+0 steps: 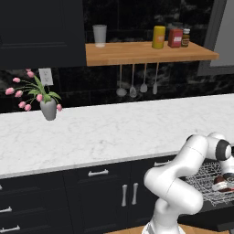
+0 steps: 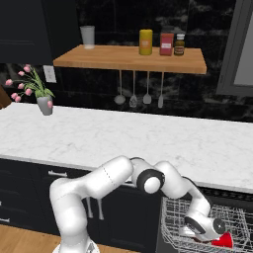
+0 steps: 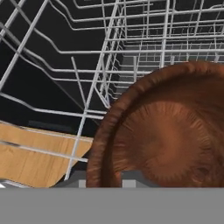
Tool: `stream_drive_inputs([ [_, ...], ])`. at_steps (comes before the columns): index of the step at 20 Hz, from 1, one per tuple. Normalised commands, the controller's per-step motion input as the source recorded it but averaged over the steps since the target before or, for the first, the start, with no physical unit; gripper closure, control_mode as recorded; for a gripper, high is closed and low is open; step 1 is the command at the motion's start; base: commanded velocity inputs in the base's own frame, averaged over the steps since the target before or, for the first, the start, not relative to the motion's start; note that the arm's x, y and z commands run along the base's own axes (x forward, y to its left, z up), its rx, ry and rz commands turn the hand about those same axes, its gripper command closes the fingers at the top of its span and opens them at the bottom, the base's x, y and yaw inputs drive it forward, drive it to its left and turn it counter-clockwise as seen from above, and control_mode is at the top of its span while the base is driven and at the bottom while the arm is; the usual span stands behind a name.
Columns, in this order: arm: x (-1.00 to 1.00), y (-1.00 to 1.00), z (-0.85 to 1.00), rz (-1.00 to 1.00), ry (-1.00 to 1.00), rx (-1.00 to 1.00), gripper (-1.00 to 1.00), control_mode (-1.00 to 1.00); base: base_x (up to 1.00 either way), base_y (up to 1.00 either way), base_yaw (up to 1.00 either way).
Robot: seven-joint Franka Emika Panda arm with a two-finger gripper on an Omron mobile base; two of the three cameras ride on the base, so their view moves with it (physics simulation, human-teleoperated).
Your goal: Pick up the cup and bowl from the counter, place them in the dishwasher, and close the dishwasher door.
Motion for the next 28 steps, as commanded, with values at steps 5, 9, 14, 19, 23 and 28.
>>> stream_drive_inputs([
  [5,-0.22,0.07,0.22,0.0,-0.03,-0.05,-1.0,-1.0,0.0,0.0,0.0],
  [9,-0.23,0.06,0.58,0.0,-0.01,-0.06,-1.0,-1.0,0.0,0.0,0.0],
  [14,-0.24,0.07,0.9,0.0,-0.01,-0.03,-1.0,-1.0,0.0,0.0,0.0],
  [19,-0.37,-0.01,0.82,-0.01,-0.02,-0.02,-1.0,-1.0,0.0,0.0,0.0],
  [23,-0.46,-0.03,0.45,-0.08,-0.01,-0.02,-1.0,-1.0,0.0,0.0,0.0],
  [28,-0.61,-0.03,0.72,-0.15,-0.1,0.01,-1.0,-1.0,0.0,0.0,0.0],
])
